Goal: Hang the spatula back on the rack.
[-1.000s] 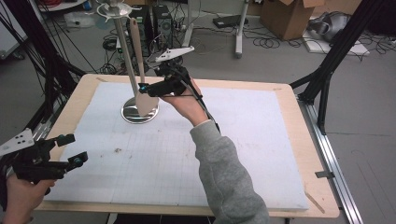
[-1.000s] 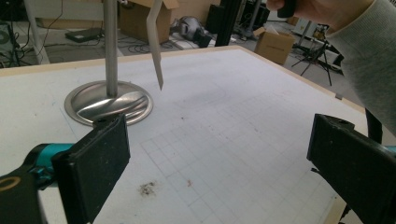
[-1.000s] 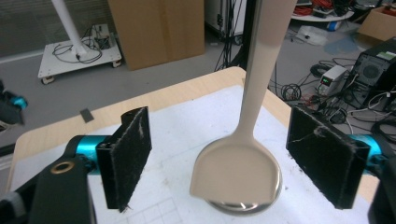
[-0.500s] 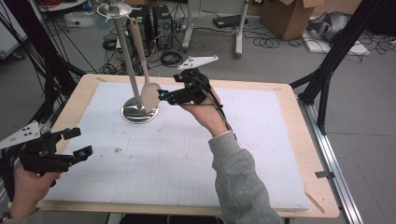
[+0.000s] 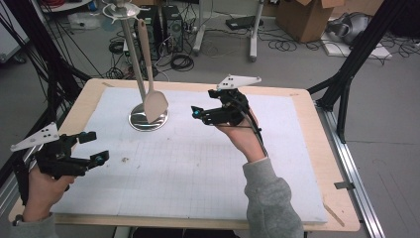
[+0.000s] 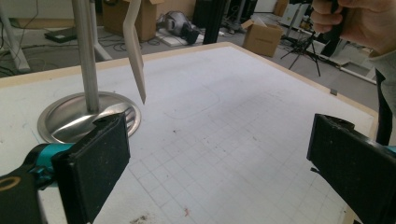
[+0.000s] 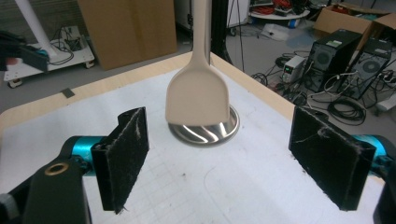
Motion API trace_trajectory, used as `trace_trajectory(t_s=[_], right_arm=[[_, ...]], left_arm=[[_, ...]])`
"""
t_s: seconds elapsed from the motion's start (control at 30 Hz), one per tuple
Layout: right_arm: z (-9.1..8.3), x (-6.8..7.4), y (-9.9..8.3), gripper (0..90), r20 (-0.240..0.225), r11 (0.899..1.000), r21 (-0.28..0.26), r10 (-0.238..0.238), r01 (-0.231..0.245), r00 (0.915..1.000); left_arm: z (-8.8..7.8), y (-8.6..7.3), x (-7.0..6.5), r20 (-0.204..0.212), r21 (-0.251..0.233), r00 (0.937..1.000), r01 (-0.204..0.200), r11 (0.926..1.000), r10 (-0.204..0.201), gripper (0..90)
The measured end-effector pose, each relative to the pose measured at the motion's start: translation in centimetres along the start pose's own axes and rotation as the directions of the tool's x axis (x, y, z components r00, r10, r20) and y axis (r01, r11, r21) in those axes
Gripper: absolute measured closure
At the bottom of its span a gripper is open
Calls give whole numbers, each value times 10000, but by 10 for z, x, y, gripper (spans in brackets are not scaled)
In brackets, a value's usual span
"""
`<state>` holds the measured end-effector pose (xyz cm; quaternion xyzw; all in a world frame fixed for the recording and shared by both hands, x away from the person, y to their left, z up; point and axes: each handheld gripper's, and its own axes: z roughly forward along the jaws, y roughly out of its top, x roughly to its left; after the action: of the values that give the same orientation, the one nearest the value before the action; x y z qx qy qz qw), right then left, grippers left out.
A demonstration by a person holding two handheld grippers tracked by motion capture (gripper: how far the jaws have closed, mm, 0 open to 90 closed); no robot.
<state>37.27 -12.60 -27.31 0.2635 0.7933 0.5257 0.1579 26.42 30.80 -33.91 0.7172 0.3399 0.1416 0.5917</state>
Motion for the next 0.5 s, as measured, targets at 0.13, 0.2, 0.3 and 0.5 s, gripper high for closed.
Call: trace_trajectory(t_s=[0.13,0.2,0.3,0.5], right_arm=[[-7,1,-10,196,49,10000,93,-16,15,10000],[-12,2,-15,195,146,10000,77,-44,43,9999],[-18,3,-23,195,186,9999,128,-53,50,9998],[-30,5,-37,196,195,9999,-9,152,-151,9997]], left_arm=[[4,2,1,81,-30,10000,8,10000,-7,64],[6,2,2,128,-39,9999,-17,10000,18,64],[9,3,2,185,-23,9998,27,10000,-27,64],[14,5,0,282,2,9995,-146,9999,146,63]])
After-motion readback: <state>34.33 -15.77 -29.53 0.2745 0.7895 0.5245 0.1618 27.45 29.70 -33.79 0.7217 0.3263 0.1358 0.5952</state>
